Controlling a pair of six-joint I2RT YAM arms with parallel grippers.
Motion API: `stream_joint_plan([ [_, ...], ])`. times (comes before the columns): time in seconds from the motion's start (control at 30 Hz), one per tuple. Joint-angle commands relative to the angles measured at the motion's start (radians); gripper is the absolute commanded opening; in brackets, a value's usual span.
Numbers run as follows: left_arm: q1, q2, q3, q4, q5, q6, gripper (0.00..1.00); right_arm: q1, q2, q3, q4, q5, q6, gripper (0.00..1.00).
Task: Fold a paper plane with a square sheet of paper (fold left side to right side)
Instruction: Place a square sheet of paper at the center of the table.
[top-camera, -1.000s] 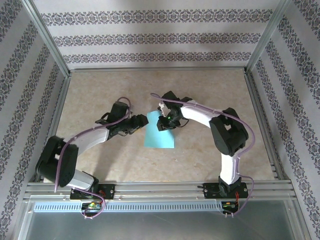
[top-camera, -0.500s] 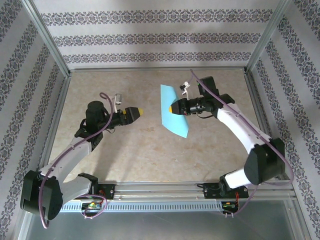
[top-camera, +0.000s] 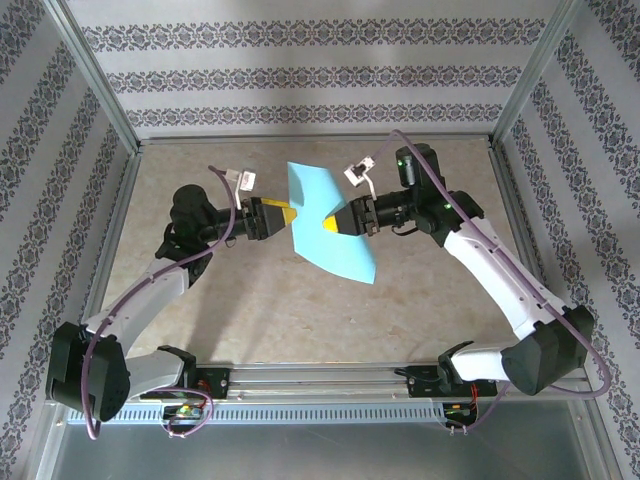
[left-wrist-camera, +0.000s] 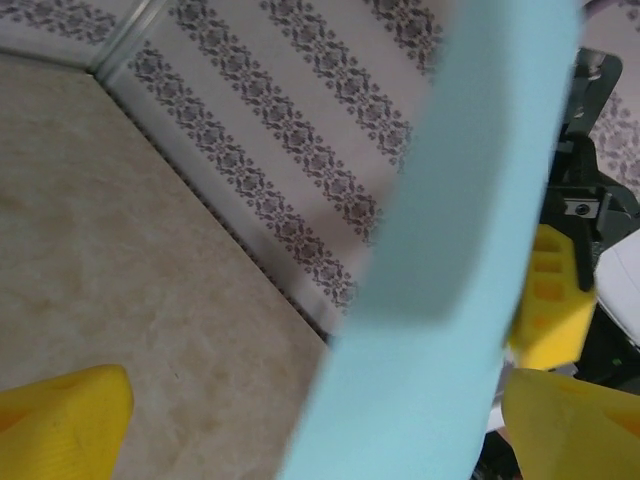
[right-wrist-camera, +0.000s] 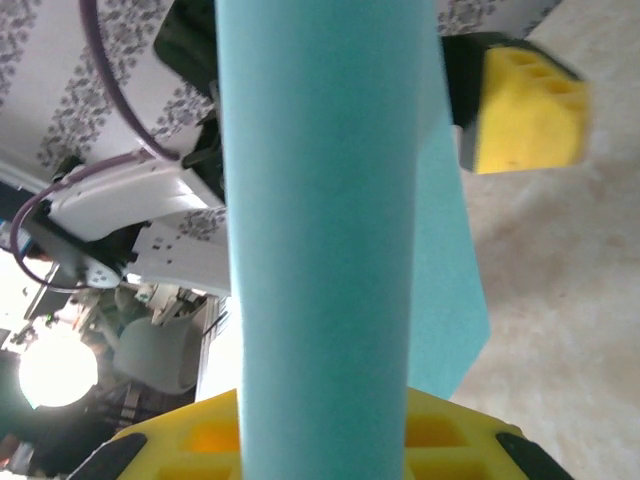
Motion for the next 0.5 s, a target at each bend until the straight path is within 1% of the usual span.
stream_joint_plan([
  [0.0,-0.029,0.022,0.045,0.088,0.056,-0.009,0.92,0.02,0.001,0.029,0.031,-0.013,0.01,0.24],
  [0.03,-0.034,0.026,0.049,0.094,0.059,-0.01,0.87,0.019,0.009,0.033,0.024,0.002,0.006,0.24],
  [0.07,-0.036,0.025,0.05,0.096,0.06,-0.013,0.79,0.017,0.015,0.033,0.015,0.022,-0.001,0.24],
  [0.1,-0.036,0.024,0.05,0.099,0.062,-0.014,0.69,0.016,0.019,0.033,0.004,0.043,-0.011,0.24],
  [0.17,-0.036,0.016,0.045,0.098,0.06,-0.008,0.45,0.01,0.023,0.032,-0.019,0.096,-0.031,0.27],
  [0.2,-0.036,0.011,0.041,0.091,0.057,-0.003,0.35,0.006,0.023,0.028,-0.024,0.111,-0.036,0.29],
  [0.23,-0.036,0.006,0.038,0.074,0.05,0.007,0.22,0.001,0.023,0.024,-0.033,0.131,-0.042,0.31],
  [0.3,-0.036,0.002,0.037,0.021,0.035,0.034,0.01,-0.009,0.021,0.018,-0.05,0.171,-0.057,0.36],
  [0.4,-0.035,-0.001,0.031,-0.061,-0.004,0.066,0.0,-0.033,0.008,0.002,-0.073,0.267,-0.07,0.47],
  [0.47,-0.036,0.005,0.016,-0.11,-0.049,0.071,0.0,-0.057,-0.005,-0.017,-0.084,0.359,-0.068,0.53],
])
